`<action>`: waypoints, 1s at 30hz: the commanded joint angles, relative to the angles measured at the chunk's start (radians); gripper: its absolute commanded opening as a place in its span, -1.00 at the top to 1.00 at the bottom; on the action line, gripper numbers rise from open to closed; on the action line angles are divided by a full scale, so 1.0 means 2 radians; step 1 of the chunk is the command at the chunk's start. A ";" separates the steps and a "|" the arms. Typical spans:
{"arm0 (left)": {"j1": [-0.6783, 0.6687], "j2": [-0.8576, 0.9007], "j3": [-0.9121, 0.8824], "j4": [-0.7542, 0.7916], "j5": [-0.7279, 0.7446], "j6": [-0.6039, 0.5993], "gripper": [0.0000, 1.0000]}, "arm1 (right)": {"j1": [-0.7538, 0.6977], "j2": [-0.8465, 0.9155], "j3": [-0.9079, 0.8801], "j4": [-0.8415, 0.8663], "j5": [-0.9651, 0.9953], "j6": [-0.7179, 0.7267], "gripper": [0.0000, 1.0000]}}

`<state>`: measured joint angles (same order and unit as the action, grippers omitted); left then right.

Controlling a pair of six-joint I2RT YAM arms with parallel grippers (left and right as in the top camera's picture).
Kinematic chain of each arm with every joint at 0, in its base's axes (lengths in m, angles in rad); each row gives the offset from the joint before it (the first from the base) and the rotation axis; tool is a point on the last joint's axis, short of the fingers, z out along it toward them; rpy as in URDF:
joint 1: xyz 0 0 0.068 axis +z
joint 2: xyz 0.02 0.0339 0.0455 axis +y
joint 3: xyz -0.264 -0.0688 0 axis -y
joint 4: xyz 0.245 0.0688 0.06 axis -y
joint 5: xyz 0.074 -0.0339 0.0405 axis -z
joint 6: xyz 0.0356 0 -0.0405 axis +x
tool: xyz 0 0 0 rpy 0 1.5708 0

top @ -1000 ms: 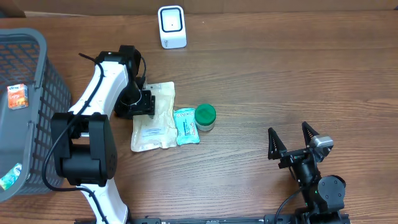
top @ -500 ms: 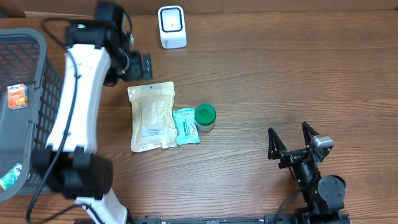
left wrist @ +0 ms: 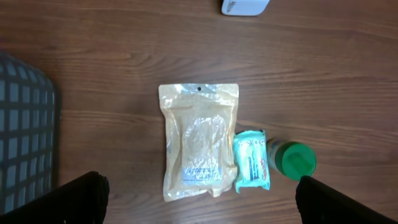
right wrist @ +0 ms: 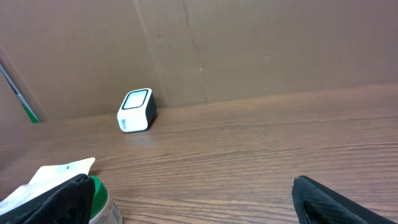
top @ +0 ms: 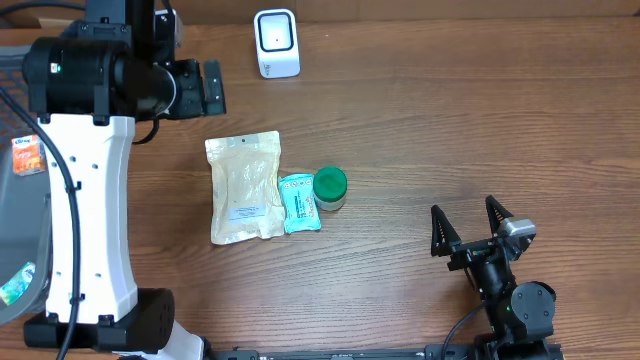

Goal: Scan the item barcode

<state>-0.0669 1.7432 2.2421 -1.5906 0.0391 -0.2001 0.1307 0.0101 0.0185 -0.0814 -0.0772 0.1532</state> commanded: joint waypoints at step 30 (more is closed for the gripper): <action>0.021 0.006 0.022 -0.014 -0.003 0.014 -0.99 | -0.002 -0.004 -0.005 0.002 0.004 -0.002 -1.00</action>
<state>-0.0242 1.7473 2.2642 -1.6169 0.0368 -0.1993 0.1307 0.0101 0.0185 -0.0811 -0.0772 0.1535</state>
